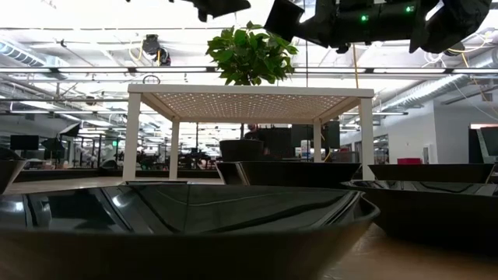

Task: Pick & Place Mini shaped plates
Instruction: Stack the black square plate on top of the black square plate on the shelf

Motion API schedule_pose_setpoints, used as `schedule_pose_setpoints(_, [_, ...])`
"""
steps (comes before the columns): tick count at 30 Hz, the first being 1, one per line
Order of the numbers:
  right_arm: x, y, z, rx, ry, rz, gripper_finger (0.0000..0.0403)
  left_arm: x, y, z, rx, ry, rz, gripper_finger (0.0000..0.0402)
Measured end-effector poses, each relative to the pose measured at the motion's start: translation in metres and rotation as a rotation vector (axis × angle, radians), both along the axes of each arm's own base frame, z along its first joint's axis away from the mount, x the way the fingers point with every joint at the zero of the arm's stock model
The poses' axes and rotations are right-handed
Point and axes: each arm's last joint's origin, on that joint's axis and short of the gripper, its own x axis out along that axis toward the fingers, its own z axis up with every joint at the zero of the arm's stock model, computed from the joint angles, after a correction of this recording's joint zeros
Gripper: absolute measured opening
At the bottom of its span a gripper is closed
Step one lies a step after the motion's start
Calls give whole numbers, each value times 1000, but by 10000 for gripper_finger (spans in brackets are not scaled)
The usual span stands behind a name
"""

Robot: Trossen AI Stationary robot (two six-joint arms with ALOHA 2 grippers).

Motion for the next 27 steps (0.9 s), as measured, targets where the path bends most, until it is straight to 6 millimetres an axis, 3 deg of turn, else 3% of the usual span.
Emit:
schedule_pose_setpoints(3, [1, -4, 11, 4, 53, -16, 0, -17, -1, 8, -9, 47, -10, 338])
schedule_pose_setpoints(7, [6, -16, 39, 60, 290, -26, 0, -32, 1, 9, -55, 132, 4, 352])
schedule_pose_setpoints(12, [6, -44, 78, 247, 597, 43, 0, -36, 0, -2, -52, 261, 4, 347])
schedule_pose_setpoints(15, [0, -64, 89, 374, 750, 52, 0, -36, 0, -7, -52, 296, 6, 340])
schedule_pose_setpoints(18, [-4, -82, 92, 493, 832, 82, 0, -33, 1, -12, -52, 324, 10, 334])
schedule_pose_setpoints(21, [-6, -94, 82, 596, 883, 149, 0, -33, 1, -9, -50, 306, 11, 329])
schedule_pose_setpoints(27, [-3, -100, 65, 659, 980, 209, 0, -33, 1, -10, -51, 309, 15, 328])
